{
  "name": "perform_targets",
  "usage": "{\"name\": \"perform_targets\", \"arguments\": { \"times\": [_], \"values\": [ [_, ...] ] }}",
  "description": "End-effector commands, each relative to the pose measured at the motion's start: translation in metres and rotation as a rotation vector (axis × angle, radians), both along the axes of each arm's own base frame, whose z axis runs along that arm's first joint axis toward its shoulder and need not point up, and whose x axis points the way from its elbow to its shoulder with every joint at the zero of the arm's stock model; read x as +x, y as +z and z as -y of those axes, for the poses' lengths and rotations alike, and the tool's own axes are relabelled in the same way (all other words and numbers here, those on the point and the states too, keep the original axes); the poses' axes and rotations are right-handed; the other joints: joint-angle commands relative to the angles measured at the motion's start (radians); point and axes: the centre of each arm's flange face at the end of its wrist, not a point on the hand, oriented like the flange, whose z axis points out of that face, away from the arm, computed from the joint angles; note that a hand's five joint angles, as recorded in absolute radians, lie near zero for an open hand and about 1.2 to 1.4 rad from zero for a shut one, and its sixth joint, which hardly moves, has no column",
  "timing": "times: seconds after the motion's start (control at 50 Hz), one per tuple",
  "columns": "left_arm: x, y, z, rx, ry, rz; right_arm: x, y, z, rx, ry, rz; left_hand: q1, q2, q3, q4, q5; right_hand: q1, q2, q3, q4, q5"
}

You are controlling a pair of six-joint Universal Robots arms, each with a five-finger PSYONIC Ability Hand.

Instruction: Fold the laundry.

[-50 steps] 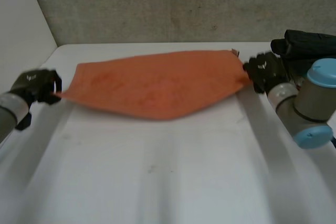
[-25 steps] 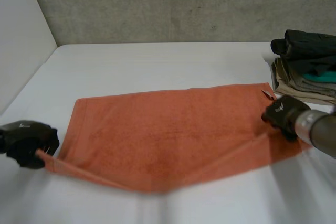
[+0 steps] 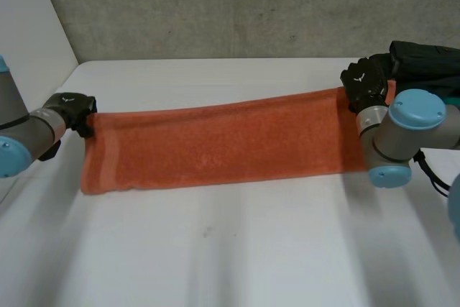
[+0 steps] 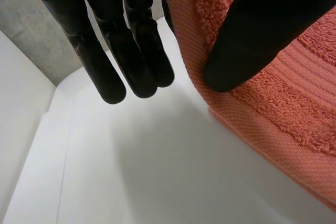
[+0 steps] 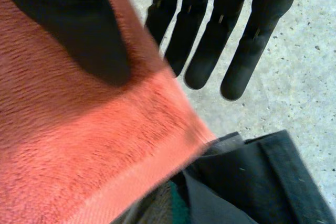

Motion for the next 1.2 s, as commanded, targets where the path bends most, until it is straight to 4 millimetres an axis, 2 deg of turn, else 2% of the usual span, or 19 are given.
{"name": "perform_targets", "arguments": {
  "times": [0.02, 0.08, 0.18, 0.2, 0.28, 0.36, 0.46, 0.5, 0.58, 0.78, 0.82, 0.84, 0.92, 1.0, 1.02, 1.08, 1.1, 1.14, 1.2],
  "values": [
    [-0.022, -0.002, 0.0, -0.049, -0.056, -0.044, 0.007, -0.014, 0.006, 0.029, -0.022, 0.019, -0.929, -0.953, -0.948, -0.969, -0.944, -0.873, -0.896, -0.902, -0.923, -0.913],
    [-0.028, 0.005, -0.008, -0.047, -0.071, -0.052, 0.002, -0.007, -0.002, 0.086, -0.019, 0.052, -0.929, -0.953, -0.948, -0.969, -0.944, -0.873, -0.896, -0.902, -0.923, -0.913],
    [-0.018, 0.032, -0.025, -0.076, -0.049, -0.066, -0.015, 0.021, -0.023, 0.215, 0.011, 0.197, -0.929, -0.953, -0.948, -0.969, -0.944, -0.873, -0.896, -0.902, -0.923, -0.913],
    [-0.017, 0.035, -0.029, -0.076, -0.045, -0.067, -0.022, 0.031, -0.032, 0.271, 0.029, 0.246, -0.929, -0.953, -0.948, -0.969, -0.944, -0.873, -0.896, -0.902, -0.923, -0.913],
    [-0.01, 0.047, -0.05, -0.088, -0.033, -0.082, -0.045, 0.045, -0.056, 0.414, 0.057, 0.289, -0.929, -0.953, -0.948, -0.969, -0.944, -0.873, -0.896, -0.902, -0.923, -0.913],
    [-0.007, 0.054, -0.072, -0.106, -0.053, -0.122, -0.066, 0.047, -0.074, 0.545, 0.039, 0.282, -0.929, -0.953, -0.948, -0.969, -0.944, -0.873, -0.896, -0.902, -0.923, -0.913],
    [-0.01, 0.051, -0.093, -0.123, -0.109, -0.177, -0.084, 0.031, -0.085, 0.69, -0.005, 0.292, -0.929, -0.953, -0.948, -0.969, -0.944, -0.833, -0.856, -0.862, -0.883, -0.872],
    [-0.012, 0.048, -0.099, -0.139, -0.129, -0.196, -0.087, 0.02, -0.083, 0.715, -0.004, 0.297, -0.929, -0.953, -0.948, -0.969, -0.944, -0.707, -0.73, -0.736, -0.757, -0.747],
    [-0.014, 0.043, -0.104, -0.158, -0.137, -0.228, -0.09, 0.002, -0.075, 0.717, -0.002, 0.296, -0.929, -0.953, -0.948, -0.969, -0.944, -0.615, -0.638, -0.645, -0.665, -0.655],
    [-0.017, 0.032, -0.105, -0.148, -0.137, -0.243, -0.089, -0.02, -0.052, 0.589, -0.018, 0.261, -0.929, -0.953, -0.948, -0.969, -0.944, -0.322, -0.345, -0.351, -0.372, -0.362],
    [-0.017, 0.032, -0.105, -0.146, -0.137, -0.243, -0.091, -0.023, -0.048, 0.559, -0.038, 0.245, -0.929, -0.953, -0.948, -0.969, -0.944, 0.29, 0.266, 0.26, 0.239, 0.25],
    [-0.016, 0.031, -0.105, -0.145, -0.133, -0.243, -0.093, -0.023, -0.046, 0.549, -0.049, 0.237, -0.929, -0.953, -0.948, -0.969, -0.944, 0.348, 0.325, 0.319, 0.298, 0.308],
    [-0.015, 0.033, -0.106, -0.147, -0.129, -0.247, -0.111, -0.018, -0.044, 0.513, -0.173, 0.184, -0.929, -0.953, -0.948, -0.969, -0.944, 0.348, 0.325, 0.319, 0.298, 0.309],
    [-0.013, 0.04, -0.109, -0.164, -0.128, -0.248, -0.138, 0.008, -0.049, 0.455, -0.296, 0.174, -0.929, -0.953, -0.948, -0.969, -0.944, 0.348, 0.325, 0.319, 0.298, 0.309],
    [-0.012, 0.042, -0.11, -0.169, -0.126, -0.248, -0.151, 0.015, -0.048, 0.43, -0.318, 0.163, -0.929, -0.953, -0.948, -0.969, -0.944, 0.348, 0.325, 0.319, 0.298, 0.309],
    [-0.011, 0.049, -0.114, -0.186, -0.125, -0.252, -0.172, 0.019, -0.044, 0.399, -0.355, 0.104, -0.929, -0.953, -0.948, -0.969, -0.944, 0.348, 0.325, 0.319, 0.298, 0.309],
    [-0.01, 0.05, -0.114, -0.191, -0.126, -0.252, -0.185, 0.021, -0.041, 0.382, -0.382, 0.033, -0.929, -0.953, -0.948, -0.969, -0.944, 0.348, 0.325, 0.319, 0.298, 0.309],
    [-0.009, 0.052, -0.116, -0.197, -0.127, -0.255, -0.194, 0.023, -0.037, 0.368, -0.405, -0.039, -0.929, -0.953, -0.948, -0.969, -0.944, 0.348, 0.325, 0.319, 0.298, 0.309],
    [-0.009, 0.053, -0.117, -0.196, -0.129, -0.261, -0.198, 0.028, -0.033, 0.339, -0.431, -0.207, -0.929, -0.953, -0.948, -0.969, -0.944, 0.348, 0.325, 0.319, 0.298, 0.309]
  ]
}}
